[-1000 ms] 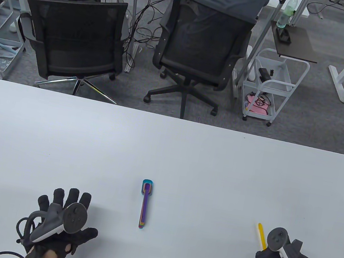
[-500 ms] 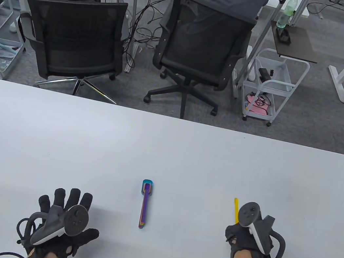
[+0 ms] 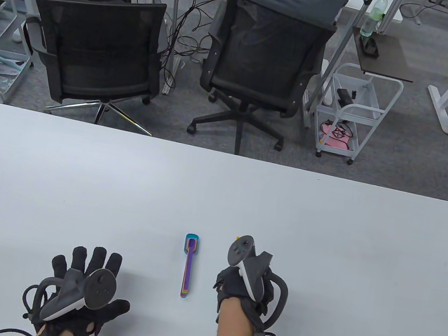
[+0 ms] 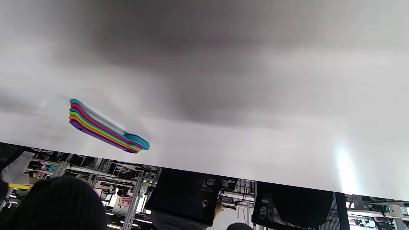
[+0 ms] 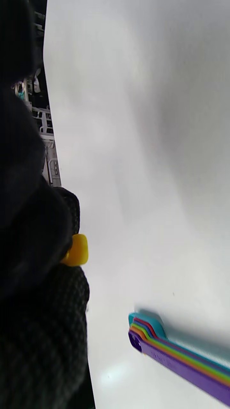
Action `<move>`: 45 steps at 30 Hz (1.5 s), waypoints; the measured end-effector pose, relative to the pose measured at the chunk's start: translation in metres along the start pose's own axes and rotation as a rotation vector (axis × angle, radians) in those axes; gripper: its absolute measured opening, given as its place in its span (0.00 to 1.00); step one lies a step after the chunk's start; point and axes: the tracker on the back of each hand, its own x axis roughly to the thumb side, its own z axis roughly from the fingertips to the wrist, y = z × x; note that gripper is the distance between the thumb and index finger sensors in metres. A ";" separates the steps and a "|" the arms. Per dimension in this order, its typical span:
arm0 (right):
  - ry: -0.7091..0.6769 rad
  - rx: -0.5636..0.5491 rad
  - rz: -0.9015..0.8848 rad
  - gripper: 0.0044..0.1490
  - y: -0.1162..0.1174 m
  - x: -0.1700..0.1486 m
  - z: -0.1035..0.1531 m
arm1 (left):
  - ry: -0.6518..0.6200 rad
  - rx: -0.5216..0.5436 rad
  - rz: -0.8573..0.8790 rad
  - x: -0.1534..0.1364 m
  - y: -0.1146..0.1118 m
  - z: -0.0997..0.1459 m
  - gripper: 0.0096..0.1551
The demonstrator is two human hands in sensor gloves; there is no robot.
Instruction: Nest measuring spoons
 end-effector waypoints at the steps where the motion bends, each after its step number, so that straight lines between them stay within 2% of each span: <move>1: -0.002 0.002 -0.001 0.37 0.001 0.005 0.001 | -0.002 -0.003 0.000 0.001 0.000 0.000 0.68; 8: -0.041 0.030 0.024 0.37 0.022 0.044 0.008 | -0.008 -0.007 -0.008 0.003 -0.001 -0.001 0.67; 16: -0.051 0.066 0.033 0.37 0.044 0.064 0.008 | -0.013 -0.008 -0.008 0.004 -0.001 0.000 0.67; 35: -0.051 0.099 0.061 0.37 0.067 0.073 -0.006 | -0.010 -0.015 -0.016 0.005 0.000 -0.001 0.67; 45: -0.054 0.109 0.059 0.37 0.067 0.073 -0.005 | -0.008 -0.020 -0.013 0.005 0.001 -0.002 0.67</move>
